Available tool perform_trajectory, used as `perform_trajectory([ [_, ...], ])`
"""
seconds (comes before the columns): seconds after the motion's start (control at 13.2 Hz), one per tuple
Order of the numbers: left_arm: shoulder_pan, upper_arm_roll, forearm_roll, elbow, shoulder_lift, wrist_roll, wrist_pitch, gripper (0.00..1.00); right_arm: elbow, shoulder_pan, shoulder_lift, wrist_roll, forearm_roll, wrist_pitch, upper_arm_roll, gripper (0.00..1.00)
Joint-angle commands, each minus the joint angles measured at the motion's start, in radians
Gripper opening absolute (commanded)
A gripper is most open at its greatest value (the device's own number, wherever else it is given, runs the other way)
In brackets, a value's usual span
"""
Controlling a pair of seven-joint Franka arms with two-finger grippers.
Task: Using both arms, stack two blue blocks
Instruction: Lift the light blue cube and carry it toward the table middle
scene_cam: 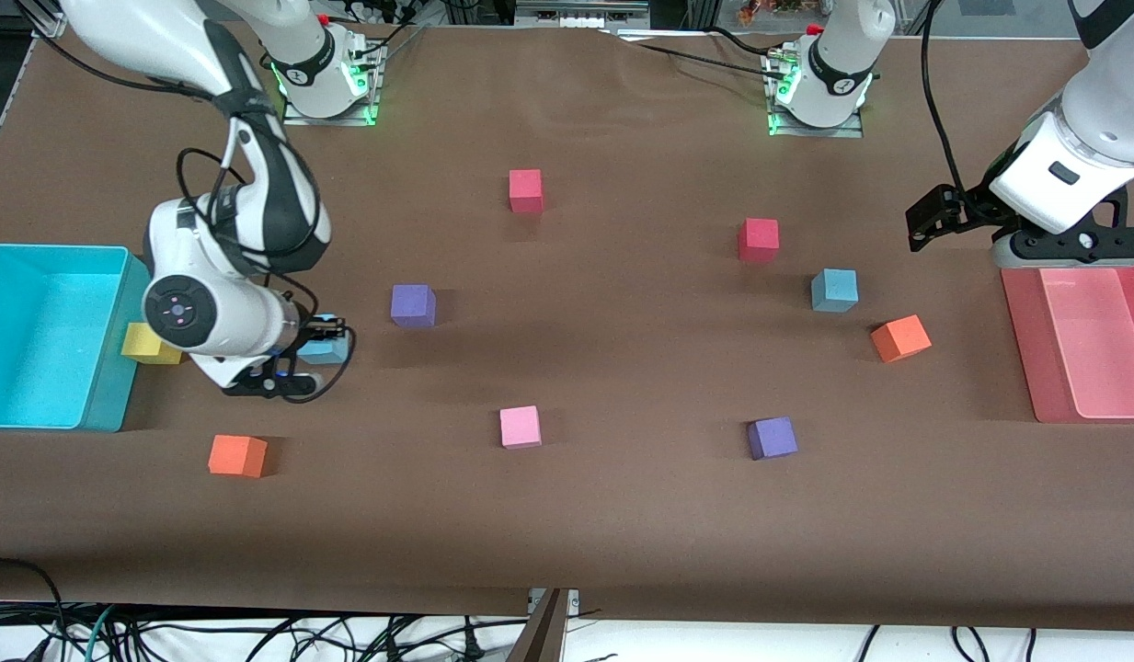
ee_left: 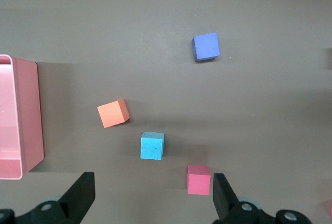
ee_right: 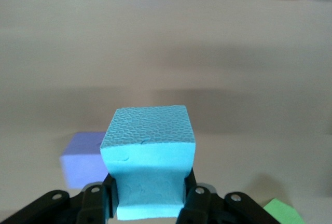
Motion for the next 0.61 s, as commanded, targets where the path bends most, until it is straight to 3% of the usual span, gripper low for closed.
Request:
perform_trajectory([
  [0.0,-0.001,0.003,0.000,0.027,0.007,0.001,-0.023,1.00,0.127,0.101,0.055,0.104,0.005,-0.096,-0.005,0.00],
  [0.23,-0.001,0.003,0.000,0.027,0.006,0.001,-0.024,1.00,0.282,0.208,0.157,0.183,0.012,-0.121,-0.003,0.00],
  [0.38,-0.001,0.002,0.000,0.029,0.006,0.001,-0.024,1.00,0.352,0.242,0.229,0.253,0.118,-0.105,0.003,0.00],
  [0.53,-0.001,-0.003,0.000,0.027,0.007,0.001,-0.024,1.00,0.423,0.299,0.291,0.310,0.136,-0.093,0.004,0.00],
])
